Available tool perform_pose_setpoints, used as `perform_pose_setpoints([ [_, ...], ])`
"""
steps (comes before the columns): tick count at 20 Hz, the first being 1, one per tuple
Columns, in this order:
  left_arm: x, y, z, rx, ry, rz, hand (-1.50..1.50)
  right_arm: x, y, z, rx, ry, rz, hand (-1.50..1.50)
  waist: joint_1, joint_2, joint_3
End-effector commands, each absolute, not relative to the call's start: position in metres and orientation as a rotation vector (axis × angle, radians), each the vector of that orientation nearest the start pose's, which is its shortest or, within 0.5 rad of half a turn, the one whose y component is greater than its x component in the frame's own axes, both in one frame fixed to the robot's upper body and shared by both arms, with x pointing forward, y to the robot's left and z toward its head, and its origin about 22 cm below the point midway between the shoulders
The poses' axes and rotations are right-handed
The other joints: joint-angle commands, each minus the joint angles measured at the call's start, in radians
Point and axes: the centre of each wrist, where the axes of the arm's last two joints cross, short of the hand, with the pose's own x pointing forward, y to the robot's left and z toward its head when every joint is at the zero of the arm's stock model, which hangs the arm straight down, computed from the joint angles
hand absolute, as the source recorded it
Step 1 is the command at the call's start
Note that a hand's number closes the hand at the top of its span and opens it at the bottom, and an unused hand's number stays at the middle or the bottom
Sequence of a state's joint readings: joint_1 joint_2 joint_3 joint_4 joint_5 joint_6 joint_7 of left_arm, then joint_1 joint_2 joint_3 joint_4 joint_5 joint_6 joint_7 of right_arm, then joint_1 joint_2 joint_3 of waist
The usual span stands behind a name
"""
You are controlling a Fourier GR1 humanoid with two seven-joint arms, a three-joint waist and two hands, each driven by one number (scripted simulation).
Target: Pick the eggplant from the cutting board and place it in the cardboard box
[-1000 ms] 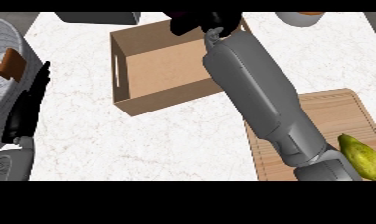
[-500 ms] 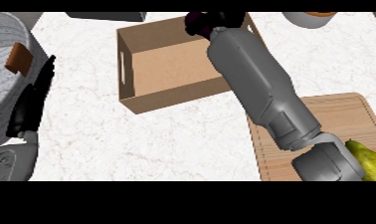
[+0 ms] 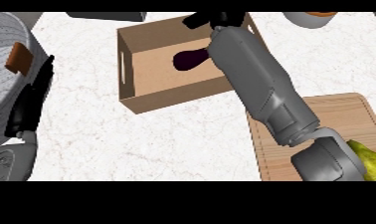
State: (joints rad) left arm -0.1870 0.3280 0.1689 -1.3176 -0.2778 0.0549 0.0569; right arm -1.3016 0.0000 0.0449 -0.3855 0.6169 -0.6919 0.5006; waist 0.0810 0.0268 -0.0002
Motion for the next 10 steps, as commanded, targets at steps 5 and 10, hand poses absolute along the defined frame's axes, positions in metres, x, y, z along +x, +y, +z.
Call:
perform_pose_setpoints([
  [5,0.275,0.36,0.027,0.632,-1.383,-0.237,0.0,0.451,-0.052,0.168,-0.828,-1.663,-0.016,-1.5,-0.038,-0.016,0.001],
  [10,0.265,0.357,0.013,0.64,-1.373,-0.217,0.0,0.443,-0.064,0.156,-0.764,-1.707,-0.1,-1.5,-0.069,-0.03,0.001],
])
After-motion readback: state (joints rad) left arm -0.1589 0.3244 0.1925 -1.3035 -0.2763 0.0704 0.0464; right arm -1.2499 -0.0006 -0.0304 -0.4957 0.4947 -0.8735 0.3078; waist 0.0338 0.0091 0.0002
